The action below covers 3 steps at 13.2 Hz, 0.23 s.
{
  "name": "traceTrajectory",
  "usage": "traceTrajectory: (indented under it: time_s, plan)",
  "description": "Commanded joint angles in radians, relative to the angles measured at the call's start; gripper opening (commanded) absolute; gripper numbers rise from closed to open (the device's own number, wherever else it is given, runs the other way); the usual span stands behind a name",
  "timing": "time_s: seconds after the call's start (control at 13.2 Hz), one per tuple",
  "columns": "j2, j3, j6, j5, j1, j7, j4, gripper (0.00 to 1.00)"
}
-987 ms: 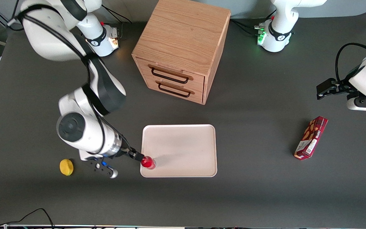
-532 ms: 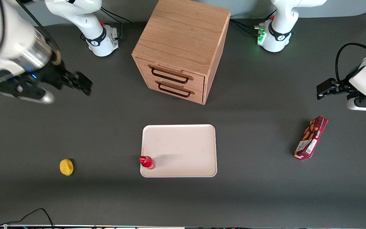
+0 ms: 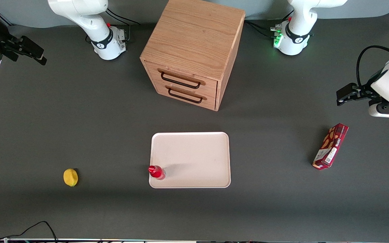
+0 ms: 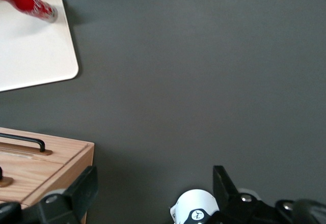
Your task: Place coke bottle on tray
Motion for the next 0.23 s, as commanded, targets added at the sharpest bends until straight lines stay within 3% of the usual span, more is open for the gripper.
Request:
traceTrajectory:
  time_s: [0.0, 0.15]
  plan:
    - [-0.027, -0.013, 0.023, 0.019, 0.007, -0.008, -0.032, 1.0]
    - [0.021, -0.015, -0.011, 0.019, 0.006, -0.004, 0.041, 1.0]
